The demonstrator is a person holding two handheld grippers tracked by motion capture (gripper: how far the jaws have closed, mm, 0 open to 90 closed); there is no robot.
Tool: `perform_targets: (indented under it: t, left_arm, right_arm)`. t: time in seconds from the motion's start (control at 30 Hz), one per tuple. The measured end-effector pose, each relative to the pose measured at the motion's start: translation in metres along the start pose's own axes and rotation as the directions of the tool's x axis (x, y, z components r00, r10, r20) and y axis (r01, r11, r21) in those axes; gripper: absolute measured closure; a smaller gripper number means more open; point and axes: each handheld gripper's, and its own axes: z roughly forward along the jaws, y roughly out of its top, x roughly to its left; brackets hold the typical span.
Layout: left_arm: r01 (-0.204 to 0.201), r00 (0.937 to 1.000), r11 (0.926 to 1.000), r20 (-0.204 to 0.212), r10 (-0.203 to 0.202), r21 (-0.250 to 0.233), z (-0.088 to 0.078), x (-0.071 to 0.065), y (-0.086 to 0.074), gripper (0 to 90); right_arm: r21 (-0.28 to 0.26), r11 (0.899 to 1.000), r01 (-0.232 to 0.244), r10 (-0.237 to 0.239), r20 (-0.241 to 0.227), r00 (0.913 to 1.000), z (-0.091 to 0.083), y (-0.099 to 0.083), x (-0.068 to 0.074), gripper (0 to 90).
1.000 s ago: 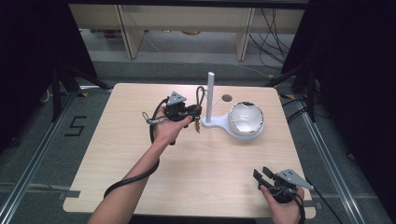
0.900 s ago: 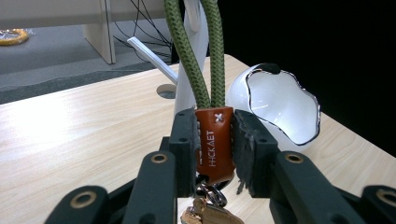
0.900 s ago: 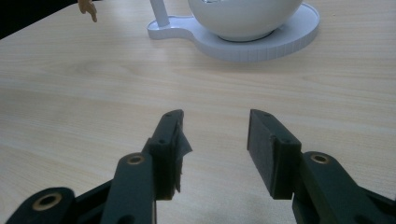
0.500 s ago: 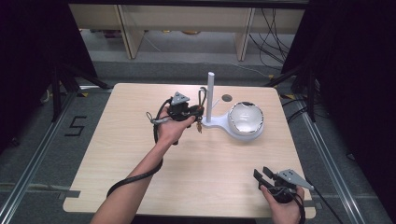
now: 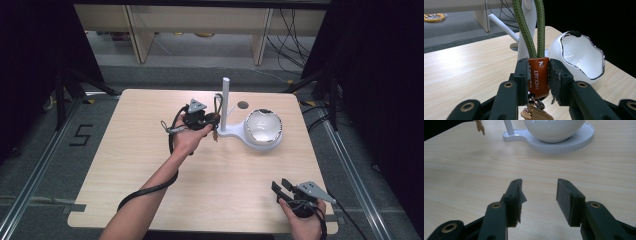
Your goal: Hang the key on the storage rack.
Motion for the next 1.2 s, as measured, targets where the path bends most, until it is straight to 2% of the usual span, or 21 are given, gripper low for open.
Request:
perform_targets:
  t: [0.33,0.4,0.43,0.57,0.9,0.97,1.0,1.03,1.07,1.13,1.17,1.2]
  left_arm:
    - [-0.016,0.9997,0.9998,-0.02,0.016,0.009,0.008,-0.003,0.0,67.8]
    - [-0.018,0.9996,0.9998,-0.02,0.019,0.01,0.009,-0.003,-0.001,67.3]
    - [-0.022,0.9995,0.9997,-0.02,0.023,0.013,0.01,-0.003,-0.001,67.0]
    - [-0.033,0.9992,0.9994,-0.023,0.033,0.012,0.009,-0.004,-0.001,66.0]
    - [-0.072,0.9974,0.9964,-0.006,0.072,0.044,0.007,-0.008,-0.007,56.9]
    - [-0.076,0.9971,0.9964,-0.002,0.076,0.037,0.005,-0.008,-0.007,56.0]
    - [-0.081,0.9967,0.996,-0.003,0.081,0.038,0.004,-0.009,-0.007,55.5]
    - [-0.081,0.9967,0.996,-0.003,0.081,0.036,0.002,-0.009,-0.007,54.8]
    - [-0.083,0.9965,0.996,-0.003,0.083,0.032,0.001,-0.009,-0.007,53.7]
    - [-0.092,0.9957,0.9954,-0.005,0.093,0.027,-0.003,-0.01,-0.007,51.3]
    - [-0.098,0.9952,0.9948,-0.008,0.098,0.028,-0.005,-0.01,-0.007,50.0]
    - [-0.102,0.9947,0.9945,-0.01,0.102,0.025,-0.008,-0.011,-0.008,48.6]
  right_arm:
    - [-0.005,1.0,-0.008,0.008,-0.002,1.0,0.0,0.0,0.0,56.4]
    - [-0.01,1.0,0.026,-0.026,0.019,0.9995,-0.001,0.001,-0.002,56.4]
    - [-0.012,1.0,0.017,-0.017,0.006,0.9998,0.0,0.0,-0.001,56.4]
    - [-0.013,1.0,0.01,-0.01,0.002,1.0,0.0,0.0,-0.001,56.4]
    - [-0.016,1.0,0.017,-0.017,0.007,0.9998,0.001,0.0,-0.001,56.4]
    - [-0.015,0.999,0.032,-0.032,0.008,0.9995,0.001,0.0,-0.001,56.4]
    - [-0.018,1.0,0.024,-0.024,-0.003,0.9997,0.001,0.0,-0.001,56.4]
    - [-0.021,0.999,0.043,-0.043,0.015,0.999,0.002,-0.001,-0.002,56.4]
    - [-0.022,1.0,0.021,-0.02,0.02,0.9996,0.001,-0.001,0.0,56.4]
    - [-0.017,1.0,0.015,-0.015,0.012,0.9998,0.0,-0.001,0.0,56.4]
    - [-0.01,1.0,-0.018,0.018,0.017,0.9997,-0.001,-0.001,0.003,56.4]
    - [-0.005,1.0,-0.027,0.027,0.016,0.9995,-0.001,-0.001,0.004,56.4]
